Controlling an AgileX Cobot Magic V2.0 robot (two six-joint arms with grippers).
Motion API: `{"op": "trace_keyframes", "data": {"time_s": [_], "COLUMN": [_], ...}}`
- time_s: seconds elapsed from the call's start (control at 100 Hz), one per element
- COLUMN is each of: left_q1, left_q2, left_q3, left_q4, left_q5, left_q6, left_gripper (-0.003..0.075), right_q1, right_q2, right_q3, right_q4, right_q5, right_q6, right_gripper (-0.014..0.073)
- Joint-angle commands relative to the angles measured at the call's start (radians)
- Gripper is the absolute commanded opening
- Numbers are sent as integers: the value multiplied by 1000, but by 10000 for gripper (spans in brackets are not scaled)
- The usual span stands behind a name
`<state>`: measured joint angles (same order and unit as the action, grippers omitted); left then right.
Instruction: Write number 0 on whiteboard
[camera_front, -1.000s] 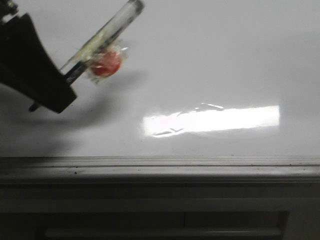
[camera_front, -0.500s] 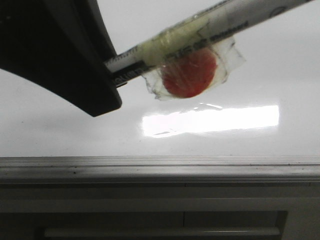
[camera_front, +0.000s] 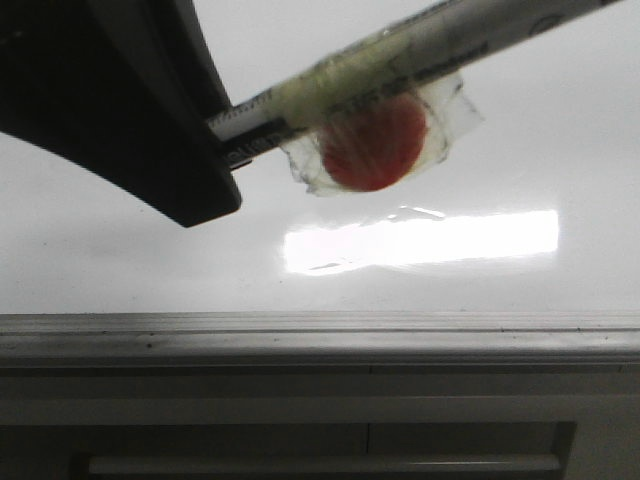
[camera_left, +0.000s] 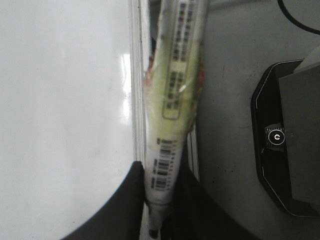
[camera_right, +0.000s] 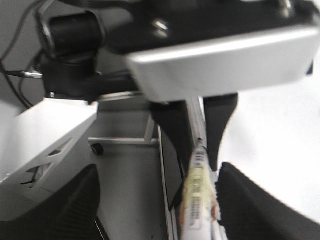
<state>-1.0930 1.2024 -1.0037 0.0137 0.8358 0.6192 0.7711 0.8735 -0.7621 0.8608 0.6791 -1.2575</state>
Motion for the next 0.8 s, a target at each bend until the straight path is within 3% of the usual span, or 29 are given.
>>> {"op": "trace_keyframes", "data": {"time_s": [0.0, 0.38, 0.72, 0.79], "left_q1": [-8, -8, -8, -8], "left_q2": [-21, -64, -64, -64], "left_q3": [-38, -38, -38, -38], "left_q4": [-4, -14, -14, -14], "left_q5": [-48, -72, -108, -107], "left_q6": [-10, -10, -52, -101], "left_gripper": [-20, -20, -17, 20], "right_q1": [5, 5, 5, 5], "right_q2": [43, 115, 111, 104], "right_q3": [-33, -33, -33, -33], "right_q4": [29, 80, 92, 92], "right_q5": [-85, -87, -90, -105], "right_q6": [-9, -9, -9, -9], "right_gripper": [400, -78, -68, -68]}}
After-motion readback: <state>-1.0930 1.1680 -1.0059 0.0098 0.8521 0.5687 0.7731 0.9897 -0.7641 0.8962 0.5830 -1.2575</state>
